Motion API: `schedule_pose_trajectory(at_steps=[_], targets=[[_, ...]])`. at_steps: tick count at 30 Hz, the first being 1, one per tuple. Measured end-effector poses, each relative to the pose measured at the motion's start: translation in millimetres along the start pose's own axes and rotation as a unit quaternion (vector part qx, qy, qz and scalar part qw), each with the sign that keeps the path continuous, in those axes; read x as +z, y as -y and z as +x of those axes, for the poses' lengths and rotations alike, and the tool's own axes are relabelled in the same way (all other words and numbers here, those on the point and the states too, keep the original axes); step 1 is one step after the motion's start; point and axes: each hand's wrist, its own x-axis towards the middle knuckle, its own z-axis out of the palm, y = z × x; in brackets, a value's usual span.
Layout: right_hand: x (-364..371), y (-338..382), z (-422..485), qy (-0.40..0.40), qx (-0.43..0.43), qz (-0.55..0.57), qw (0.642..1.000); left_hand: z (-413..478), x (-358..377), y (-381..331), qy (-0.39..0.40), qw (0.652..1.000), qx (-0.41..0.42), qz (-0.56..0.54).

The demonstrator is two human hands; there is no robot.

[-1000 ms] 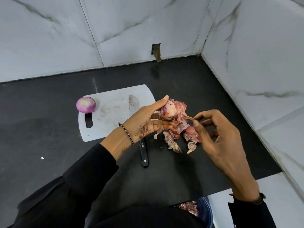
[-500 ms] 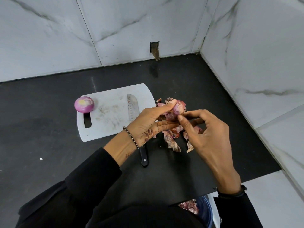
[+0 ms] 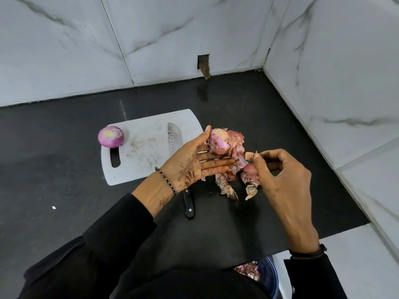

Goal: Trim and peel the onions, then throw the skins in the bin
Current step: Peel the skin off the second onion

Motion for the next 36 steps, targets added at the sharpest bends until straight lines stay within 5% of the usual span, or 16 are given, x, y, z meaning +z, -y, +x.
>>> schedule_pose_trajectory(at_steps=[9, 14, 19, 27, 36], targets=[[2, -22, 10, 0.072, -0.004, -0.097, 0.993, 3, -4, 5, -0.025, 1.0, -0.003, 0.001], [0, -23, 6, 0.028, -0.034, -0.115, 0.992, 5, -7, 7, -0.042, 0.999, 0.01, 0.023], [-1, -15, 5, 0.051, -0.05, -0.054, 0.996, 5, -5, 7, -0.037, 0.998, 0.014, 0.048], [-1, 16, 5, 0.102, -0.216, 0.027, 0.971, -2, 3, 3, 0.037, 0.992, 0.067, 0.1], [2, 32, 7, 0.12, -0.173, 0.063, 0.975, -10, 4, -2, 0.078, 0.988, 0.071, 0.113]])
